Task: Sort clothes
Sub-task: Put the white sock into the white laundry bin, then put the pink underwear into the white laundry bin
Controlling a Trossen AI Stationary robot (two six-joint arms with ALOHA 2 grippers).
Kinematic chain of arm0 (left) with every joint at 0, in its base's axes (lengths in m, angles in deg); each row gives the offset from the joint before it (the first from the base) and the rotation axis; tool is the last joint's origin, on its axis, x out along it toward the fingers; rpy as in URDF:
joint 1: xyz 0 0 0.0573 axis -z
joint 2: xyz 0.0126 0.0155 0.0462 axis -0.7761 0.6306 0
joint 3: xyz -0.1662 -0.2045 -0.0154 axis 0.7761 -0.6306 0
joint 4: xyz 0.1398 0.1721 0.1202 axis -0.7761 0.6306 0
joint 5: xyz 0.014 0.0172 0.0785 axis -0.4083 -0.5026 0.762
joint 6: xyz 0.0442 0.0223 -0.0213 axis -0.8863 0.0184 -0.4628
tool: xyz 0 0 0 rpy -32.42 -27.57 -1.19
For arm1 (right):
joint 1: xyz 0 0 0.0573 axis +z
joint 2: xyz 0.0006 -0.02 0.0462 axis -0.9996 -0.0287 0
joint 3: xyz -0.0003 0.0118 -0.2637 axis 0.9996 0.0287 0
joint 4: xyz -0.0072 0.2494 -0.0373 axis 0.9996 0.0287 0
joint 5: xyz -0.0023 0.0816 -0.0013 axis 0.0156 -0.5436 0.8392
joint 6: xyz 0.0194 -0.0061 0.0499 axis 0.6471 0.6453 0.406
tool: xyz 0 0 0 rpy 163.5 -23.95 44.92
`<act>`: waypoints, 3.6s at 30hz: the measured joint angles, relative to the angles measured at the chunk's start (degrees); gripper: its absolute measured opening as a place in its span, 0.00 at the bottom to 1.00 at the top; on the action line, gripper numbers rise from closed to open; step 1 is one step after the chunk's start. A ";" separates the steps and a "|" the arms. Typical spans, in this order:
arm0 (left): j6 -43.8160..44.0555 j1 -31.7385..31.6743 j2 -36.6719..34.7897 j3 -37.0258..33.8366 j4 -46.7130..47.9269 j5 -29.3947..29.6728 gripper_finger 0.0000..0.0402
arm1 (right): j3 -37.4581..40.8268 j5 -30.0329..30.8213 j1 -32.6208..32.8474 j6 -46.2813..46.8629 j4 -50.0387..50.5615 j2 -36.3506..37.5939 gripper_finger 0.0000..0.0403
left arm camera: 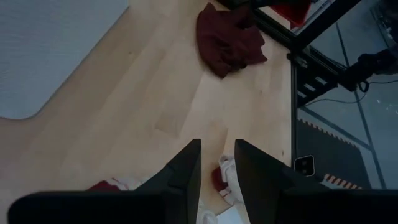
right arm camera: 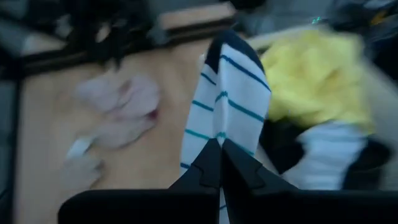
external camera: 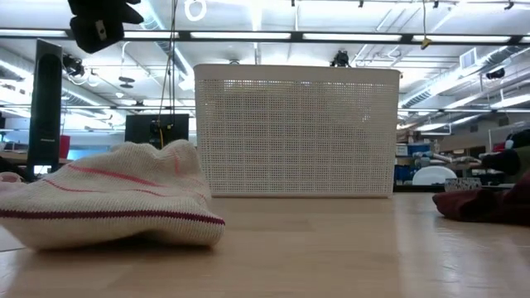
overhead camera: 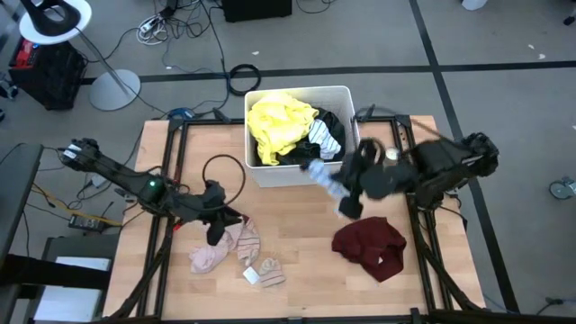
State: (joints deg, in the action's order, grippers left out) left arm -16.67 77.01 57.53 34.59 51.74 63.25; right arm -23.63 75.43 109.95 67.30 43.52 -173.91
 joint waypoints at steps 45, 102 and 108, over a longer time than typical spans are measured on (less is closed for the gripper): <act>-10.29 -0.02 -13.34 0.02 14.84 5.14 0.25 | 28.03 -19.96 -36.26 9.86 -9.23 -3.29 0.17; -0.42 -1.51 -11.09 0.02 13.84 8.80 0.44 | 22.45 -13.68 4.65 50.35 8.72 1.58 0.47; 1.97 -0.56 -6.40 -1.38 14.76 5.60 0.48 | 22.47 -12.15 4.67 50.06 7.34 1.58 0.47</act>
State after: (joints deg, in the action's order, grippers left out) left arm -14.70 76.45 51.12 33.21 66.50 68.85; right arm -1.16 63.28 114.62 117.36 50.87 -172.34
